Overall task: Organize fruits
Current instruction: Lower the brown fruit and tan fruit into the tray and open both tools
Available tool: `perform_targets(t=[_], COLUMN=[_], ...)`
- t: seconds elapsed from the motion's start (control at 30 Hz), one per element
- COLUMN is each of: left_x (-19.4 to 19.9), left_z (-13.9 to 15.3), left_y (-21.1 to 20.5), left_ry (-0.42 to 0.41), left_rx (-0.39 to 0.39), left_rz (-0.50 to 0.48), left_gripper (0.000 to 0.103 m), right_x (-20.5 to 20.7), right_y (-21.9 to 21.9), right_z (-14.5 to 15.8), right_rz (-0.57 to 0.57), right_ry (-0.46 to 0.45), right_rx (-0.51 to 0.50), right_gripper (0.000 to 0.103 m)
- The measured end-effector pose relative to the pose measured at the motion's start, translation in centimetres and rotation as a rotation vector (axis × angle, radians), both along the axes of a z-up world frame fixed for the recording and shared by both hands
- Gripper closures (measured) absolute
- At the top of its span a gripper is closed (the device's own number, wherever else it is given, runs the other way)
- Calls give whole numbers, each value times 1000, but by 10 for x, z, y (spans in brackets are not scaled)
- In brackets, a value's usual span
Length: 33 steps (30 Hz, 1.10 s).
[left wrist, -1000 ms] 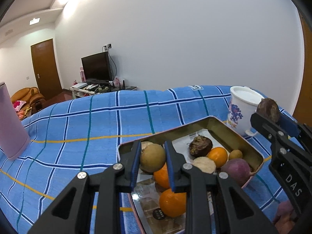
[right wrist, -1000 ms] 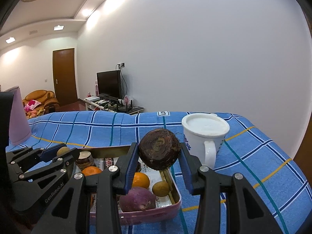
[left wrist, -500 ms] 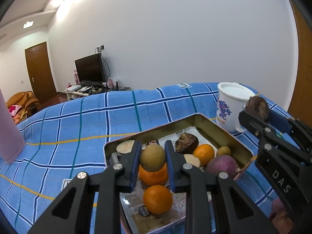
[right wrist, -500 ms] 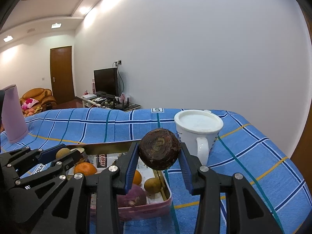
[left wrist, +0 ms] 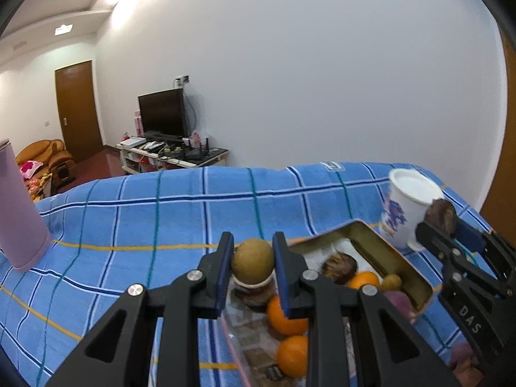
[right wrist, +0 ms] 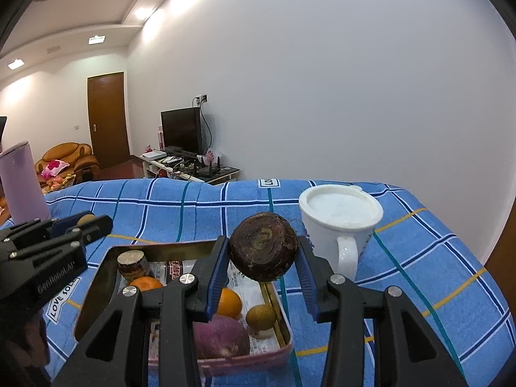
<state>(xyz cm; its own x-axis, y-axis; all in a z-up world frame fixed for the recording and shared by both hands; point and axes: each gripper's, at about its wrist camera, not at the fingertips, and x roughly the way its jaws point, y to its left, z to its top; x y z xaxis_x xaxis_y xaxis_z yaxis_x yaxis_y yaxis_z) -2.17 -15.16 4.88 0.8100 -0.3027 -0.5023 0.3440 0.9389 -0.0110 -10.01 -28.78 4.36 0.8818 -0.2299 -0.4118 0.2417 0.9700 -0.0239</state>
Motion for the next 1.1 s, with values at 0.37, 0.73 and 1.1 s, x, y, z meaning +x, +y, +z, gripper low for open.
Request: perform_targets(t=[0.37,0.73,1.1], left_x=[22,39,53], left_z=[0,-14,-26], left_y=[-24,-43,-54], left_ry=[62,112,184], left_rx=[25,127,205], left_rz=[-29,-29,-69], left_gripper=[77,77,77], right_x=[34,68,88], right_y=[4,-1,-8], right_z=[9,-7,-27], right_rz=[33,44,55], right_ry=[30,103,202], right_rx=[14,84,131], right_gripper=[60,59,59])
